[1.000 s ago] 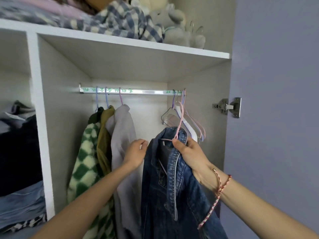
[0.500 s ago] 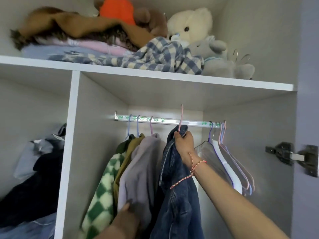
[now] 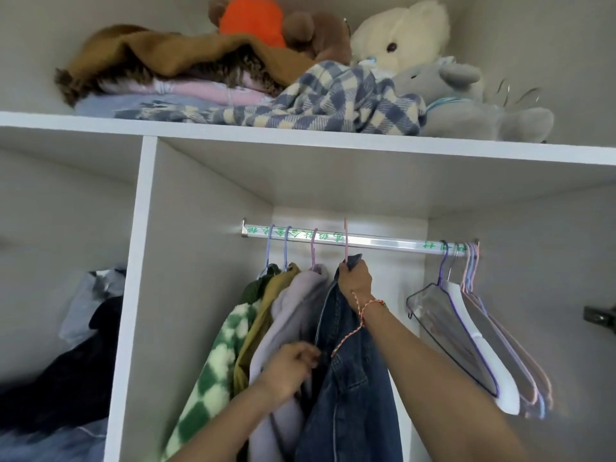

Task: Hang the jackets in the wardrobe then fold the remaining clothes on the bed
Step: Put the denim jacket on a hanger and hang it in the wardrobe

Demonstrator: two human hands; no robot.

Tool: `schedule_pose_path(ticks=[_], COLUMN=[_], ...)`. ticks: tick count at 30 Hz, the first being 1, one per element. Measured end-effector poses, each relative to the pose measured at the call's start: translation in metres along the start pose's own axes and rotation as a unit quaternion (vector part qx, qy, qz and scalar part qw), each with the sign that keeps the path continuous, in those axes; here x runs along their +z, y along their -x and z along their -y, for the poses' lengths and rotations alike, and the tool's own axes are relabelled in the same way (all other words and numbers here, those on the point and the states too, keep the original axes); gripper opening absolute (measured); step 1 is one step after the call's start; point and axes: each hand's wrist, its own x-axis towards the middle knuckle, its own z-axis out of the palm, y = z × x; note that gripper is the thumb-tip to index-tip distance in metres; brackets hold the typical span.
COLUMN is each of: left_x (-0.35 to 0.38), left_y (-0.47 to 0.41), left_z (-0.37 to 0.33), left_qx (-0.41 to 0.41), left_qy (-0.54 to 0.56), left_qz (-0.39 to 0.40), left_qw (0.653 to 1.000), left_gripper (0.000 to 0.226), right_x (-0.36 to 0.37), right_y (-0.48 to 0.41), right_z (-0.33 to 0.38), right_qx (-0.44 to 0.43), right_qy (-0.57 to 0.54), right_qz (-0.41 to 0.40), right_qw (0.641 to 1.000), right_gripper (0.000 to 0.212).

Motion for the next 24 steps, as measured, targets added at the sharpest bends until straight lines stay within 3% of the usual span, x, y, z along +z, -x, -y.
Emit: schedule_pose_path(ticks=[2,6,15,17,20,24], left_x=[0.004,0.016,0.061,0.062,0.054,0.047], left_y=[-0.011,-0.024,-0.001,0.002,-0.001,-0.022], left_z=[-0.025,-0.045,-0.024,-0.017,-0.025,-0.047], left_qx=[0.037,0.029,-0.020,-0.003,-0.008,-0.004], left_qy=[0.002,-0.012,-0.102,-0.094,-0.034,-0.062], left_qz=[-0.006,0.043,0.121,0.097,0.046,-0.023], left_qw=[0.999,0.999,0.987,0.991,0.998,0.998], left_gripper=[0.026,0.040,0.008,0.023,0.014,0.029], right_x=[-0.001,-0.002,0.013,0.011,0.009,0.011], right_y=[0.000,0.004,0.040,0.042,0.036,0.017], right_z=[-0.008,-0.015,-0.074,-0.076,-0.057,-0.025], right_qx=[0.005,0.009,0.053,0.058,0.024,-0.006], right_qy=[0.002,-0.012,-0.016,-0.051,-0.082,-0.078], right_qz=[-0.002,-0.005,0.045,0.024,0.007,0.007], right_qw=[1.000,1.000,0.997,0.997,0.996,0.997], right_gripper=[0.033,0.035,0.041,0.036,0.031,0.031])
